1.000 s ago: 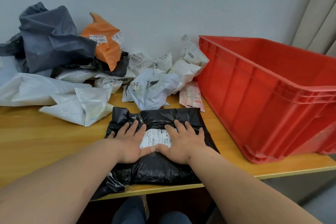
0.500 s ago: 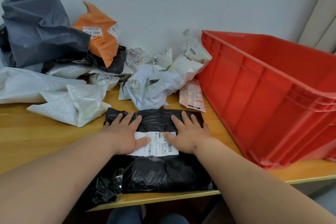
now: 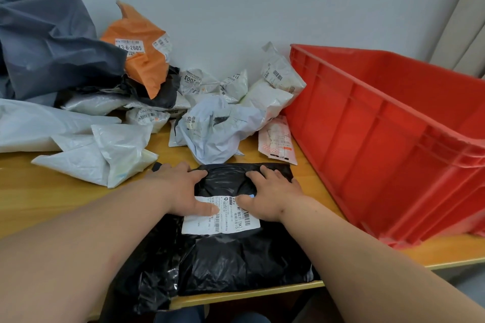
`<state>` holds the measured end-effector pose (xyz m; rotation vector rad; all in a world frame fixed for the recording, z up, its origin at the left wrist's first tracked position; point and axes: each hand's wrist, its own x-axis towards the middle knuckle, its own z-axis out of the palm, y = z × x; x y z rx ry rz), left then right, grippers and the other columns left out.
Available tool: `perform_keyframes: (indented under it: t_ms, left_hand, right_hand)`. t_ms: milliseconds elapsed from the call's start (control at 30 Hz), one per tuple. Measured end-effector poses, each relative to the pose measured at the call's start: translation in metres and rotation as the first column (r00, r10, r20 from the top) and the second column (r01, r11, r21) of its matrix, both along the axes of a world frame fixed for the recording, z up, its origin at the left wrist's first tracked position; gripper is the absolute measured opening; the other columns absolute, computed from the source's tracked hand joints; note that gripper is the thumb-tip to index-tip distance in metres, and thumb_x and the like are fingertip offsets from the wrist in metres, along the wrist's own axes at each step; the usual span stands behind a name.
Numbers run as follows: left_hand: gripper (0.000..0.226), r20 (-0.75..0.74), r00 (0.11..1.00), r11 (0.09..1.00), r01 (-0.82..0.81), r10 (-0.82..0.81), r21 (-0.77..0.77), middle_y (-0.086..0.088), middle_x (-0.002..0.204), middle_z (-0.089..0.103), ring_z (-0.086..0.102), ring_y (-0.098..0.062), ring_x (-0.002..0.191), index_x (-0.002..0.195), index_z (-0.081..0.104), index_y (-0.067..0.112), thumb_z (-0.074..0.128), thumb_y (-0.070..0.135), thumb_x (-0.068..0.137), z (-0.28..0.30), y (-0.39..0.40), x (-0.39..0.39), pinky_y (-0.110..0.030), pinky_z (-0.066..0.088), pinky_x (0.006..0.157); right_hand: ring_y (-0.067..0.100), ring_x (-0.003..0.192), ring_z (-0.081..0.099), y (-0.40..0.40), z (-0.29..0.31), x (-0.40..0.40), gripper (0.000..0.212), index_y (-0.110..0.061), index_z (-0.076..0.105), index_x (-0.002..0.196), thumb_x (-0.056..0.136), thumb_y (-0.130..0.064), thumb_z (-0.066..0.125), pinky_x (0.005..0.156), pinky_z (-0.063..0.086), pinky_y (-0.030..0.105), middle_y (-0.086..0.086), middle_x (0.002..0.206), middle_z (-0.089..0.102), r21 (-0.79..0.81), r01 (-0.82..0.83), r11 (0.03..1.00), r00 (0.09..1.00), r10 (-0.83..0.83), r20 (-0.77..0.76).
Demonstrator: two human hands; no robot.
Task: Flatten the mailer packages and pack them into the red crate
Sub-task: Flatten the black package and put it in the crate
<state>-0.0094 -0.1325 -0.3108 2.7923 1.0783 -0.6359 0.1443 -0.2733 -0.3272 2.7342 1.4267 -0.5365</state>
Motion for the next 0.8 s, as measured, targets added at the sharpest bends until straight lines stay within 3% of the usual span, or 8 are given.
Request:
perform_keyframes:
  t_ms: [100,167,267,367,500,700,800]
  left_hand:
    - [0.108,0.010,1.000,1.000,0.016,-0.016,-0.015,0.004,0.154,0.019,0.022,-0.032,0.140,0.152,0.010,0.045,0.051,0.090,0.064,0.002,-0.002,-0.004,-0.046,0.031,0.113]
    - [0.109,0.019,1.000,0.999,0.017,-0.016,-0.034,0.003,0.156,0.016,0.020,-0.033,0.141,0.153,0.006,0.044,0.054,0.088,0.065,0.002,-0.002,-0.006,-0.046,0.030,0.113]
    - [0.113,0.015,1.000,0.999,0.007,-0.007,-0.051,0.002,0.158,0.011,0.016,-0.035,0.142,0.151,-0.008,0.049,0.054,0.088,0.065,0.001,-0.001,-0.004,-0.046,0.027,0.115]
    - [0.110,-0.018,1.000,0.997,0.011,-0.012,-0.073,0.002,0.155,0.012,0.018,-0.034,0.141,0.150,-0.009,0.051,0.052,0.088,0.066,-0.003,0.001,-0.001,-0.046,0.027,0.115]
    - [0.110,-0.015,1.000,0.992,0.006,-0.008,-0.127,0.004,0.157,0.006,0.025,-0.031,0.140,0.151,-0.008,0.047,0.053,0.086,0.068,-0.009,0.005,0.001,-0.045,0.030,0.114]
    - [0.113,-0.004,1.000,0.986,-0.015,0.015,-0.166,0.006,0.164,-0.007,0.005,-0.032,0.150,0.152,-0.007,0.044,0.056,0.084,0.068,-0.008,0.005,0.003,-0.050,0.019,0.119]
    - [0.104,-0.010,0.999,0.980,-0.038,0.037,-0.193,0.007,0.163,-0.011,-0.005,-0.033,0.150,0.152,-0.009,0.044,0.047,0.085,0.074,-0.004,0.002,0.001,-0.051,0.010,0.121]
  right_hand:
    - [0.030,0.148,0.021,0.000,0.009,-0.003,0.076,-0.039,0.020,0.151,0.084,-0.068,0.040,0.118,0.013,0.053,0.002,0.160,0.020,-0.022,-0.022,1.000,1.000,0.022,0.016]
    - [0.036,0.140,0.031,0.004,0.014,-0.008,0.078,-0.041,0.013,0.152,0.083,-0.067,0.041,0.115,0.022,0.051,0.007,0.154,0.024,-0.048,-0.039,0.998,0.999,0.041,0.032]
    - [0.043,0.143,0.022,0.010,0.016,-0.014,0.080,-0.051,-0.003,0.152,0.085,-0.067,0.038,0.115,0.022,0.053,0.003,0.163,0.006,-0.098,-0.053,0.994,0.998,0.055,0.019]
    - [0.046,0.148,0.003,0.011,0.014,-0.015,0.075,-0.056,-0.003,0.151,0.087,-0.068,0.034,0.119,0.010,0.058,-0.007,0.165,-0.014,-0.142,-0.065,0.988,0.998,0.065,-0.006]
    - [0.047,0.148,-0.001,0.015,0.015,-0.015,0.074,-0.055,0.001,0.151,0.087,-0.067,0.034,0.118,0.008,0.060,-0.007,0.166,-0.012,-0.155,-0.053,0.986,0.999,0.052,-0.014]
    - [0.043,0.148,0.005,0.012,0.014,-0.013,0.073,-0.057,0.004,0.150,0.085,-0.069,0.035,0.117,0.015,0.057,-0.009,0.166,-0.006,-0.132,-0.045,0.990,0.999,0.046,0.004]
    - [0.037,0.150,0.002,0.008,0.020,-0.008,0.077,-0.056,0.006,0.151,0.084,-0.072,0.039,0.118,0.016,0.054,-0.010,0.166,-0.008,-0.117,-0.014,0.993,0.999,0.010,-0.038]
